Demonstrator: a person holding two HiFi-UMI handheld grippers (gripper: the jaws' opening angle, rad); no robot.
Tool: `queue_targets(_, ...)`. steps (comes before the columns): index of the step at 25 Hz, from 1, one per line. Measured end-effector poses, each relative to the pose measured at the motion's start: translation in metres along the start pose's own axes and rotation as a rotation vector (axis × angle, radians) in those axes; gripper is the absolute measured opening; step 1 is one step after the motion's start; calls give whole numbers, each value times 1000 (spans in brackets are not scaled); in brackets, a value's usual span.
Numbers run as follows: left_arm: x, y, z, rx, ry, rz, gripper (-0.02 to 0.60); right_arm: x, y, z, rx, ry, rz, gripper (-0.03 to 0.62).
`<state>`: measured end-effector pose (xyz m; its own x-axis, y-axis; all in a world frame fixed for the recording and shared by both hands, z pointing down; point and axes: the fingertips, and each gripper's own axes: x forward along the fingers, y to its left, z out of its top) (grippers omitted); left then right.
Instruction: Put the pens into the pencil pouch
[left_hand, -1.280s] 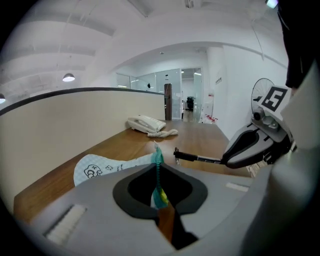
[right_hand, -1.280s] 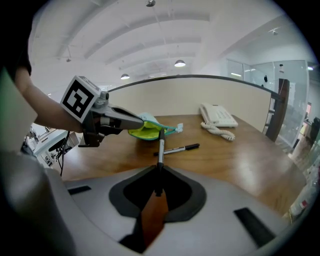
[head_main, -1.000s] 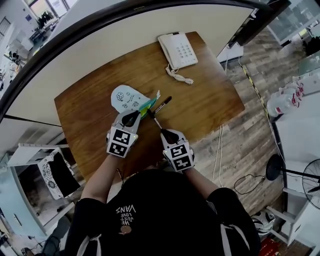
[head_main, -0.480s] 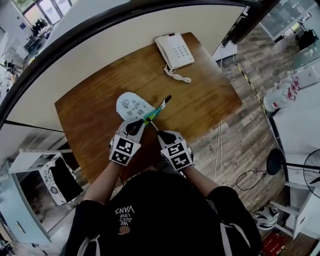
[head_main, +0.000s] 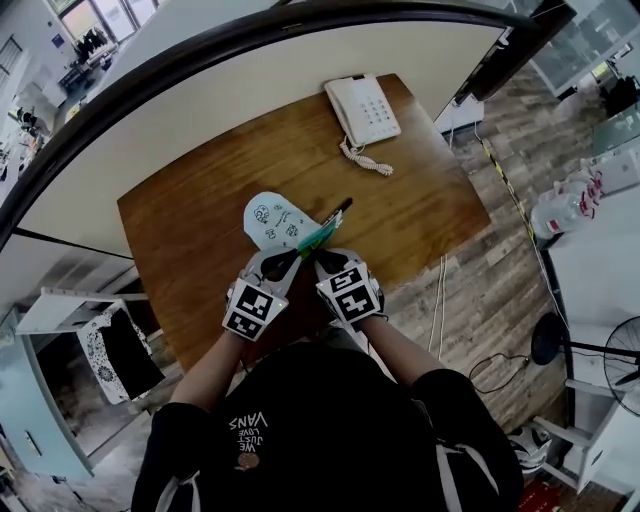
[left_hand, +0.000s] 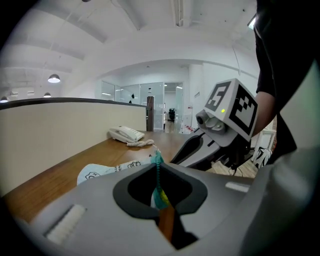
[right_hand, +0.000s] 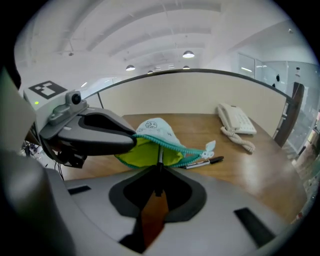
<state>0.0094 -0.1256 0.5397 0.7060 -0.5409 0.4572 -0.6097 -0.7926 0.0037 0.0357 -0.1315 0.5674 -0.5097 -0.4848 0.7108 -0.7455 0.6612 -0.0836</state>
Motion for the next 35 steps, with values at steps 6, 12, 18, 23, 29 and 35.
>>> queue_targets(6, -3, 4, 1, -43, -25, 16, 30, 20, -3, 20, 12, -38, 41, 54)
queue_targets(12, -6, 19, 6, -136, -55, 64, 29, 15, -8, 34, 94, -148, 88, 118)
queue_targets(18, -6, 35, 15, -216, -90, 123, 29, 6, -47, 16, 251, -215, -7, 118)
queue_targets(23, -9, 39, 12, -240, -93, 144, 29, 22, -79, -19, 227, -51, -175, 123)
queue_targets(29, -20, 45, 11, -260, -99, 195, 29, 47, -80, -11, 275, -47, -204, 194)
queue_targets(35, -35, 51, 8, -280, -101, 246, 29, 67, -84, -3, 338, -62, -284, 221)
